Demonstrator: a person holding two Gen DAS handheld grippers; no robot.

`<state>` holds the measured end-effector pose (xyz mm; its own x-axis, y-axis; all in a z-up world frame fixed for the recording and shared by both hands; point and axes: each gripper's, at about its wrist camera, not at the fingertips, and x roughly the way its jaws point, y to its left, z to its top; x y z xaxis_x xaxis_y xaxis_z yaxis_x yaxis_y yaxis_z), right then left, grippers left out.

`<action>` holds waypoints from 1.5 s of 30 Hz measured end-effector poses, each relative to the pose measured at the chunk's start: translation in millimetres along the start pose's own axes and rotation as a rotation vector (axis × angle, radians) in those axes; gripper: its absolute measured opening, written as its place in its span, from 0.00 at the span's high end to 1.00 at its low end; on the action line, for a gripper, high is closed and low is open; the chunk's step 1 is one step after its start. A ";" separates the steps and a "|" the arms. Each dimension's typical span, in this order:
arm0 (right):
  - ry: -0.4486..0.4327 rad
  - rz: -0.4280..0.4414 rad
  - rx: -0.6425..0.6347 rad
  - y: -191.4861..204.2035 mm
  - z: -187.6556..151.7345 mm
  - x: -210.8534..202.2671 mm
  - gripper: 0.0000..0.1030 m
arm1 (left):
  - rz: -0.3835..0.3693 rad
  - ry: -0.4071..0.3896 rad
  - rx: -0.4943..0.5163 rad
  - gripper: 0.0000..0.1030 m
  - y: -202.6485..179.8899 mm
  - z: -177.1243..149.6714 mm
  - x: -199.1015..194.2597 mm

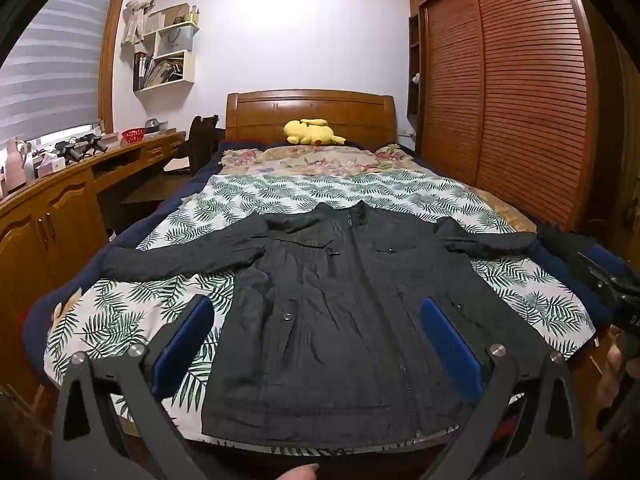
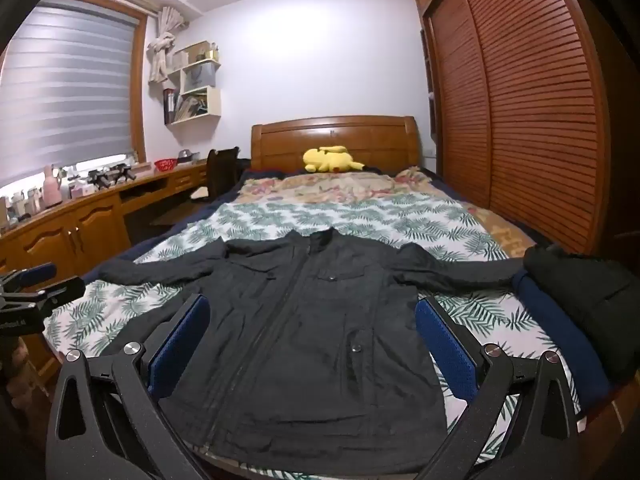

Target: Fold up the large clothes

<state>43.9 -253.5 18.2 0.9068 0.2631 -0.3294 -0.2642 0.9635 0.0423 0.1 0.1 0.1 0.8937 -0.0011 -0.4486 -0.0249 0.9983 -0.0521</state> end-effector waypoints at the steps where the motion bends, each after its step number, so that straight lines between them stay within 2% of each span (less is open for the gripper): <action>1: 0.001 -0.002 0.002 0.2 0.1 -0.2 0.00 | 0.003 -0.015 0.006 0.00 -0.1 -0.2 -0.7; 45: 0.006 -0.006 -0.007 9.0 6.4 -2.3 0.00 | 0.013 -0.051 0.010 0.00 -13.6 7.1 -16.5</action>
<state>41.6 -245.1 25.3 0.9065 0.2572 -0.3350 -0.2613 0.9647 0.0335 -11.1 -13.1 14.5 0.9152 0.0145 -0.4028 -0.0324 0.9988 -0.0376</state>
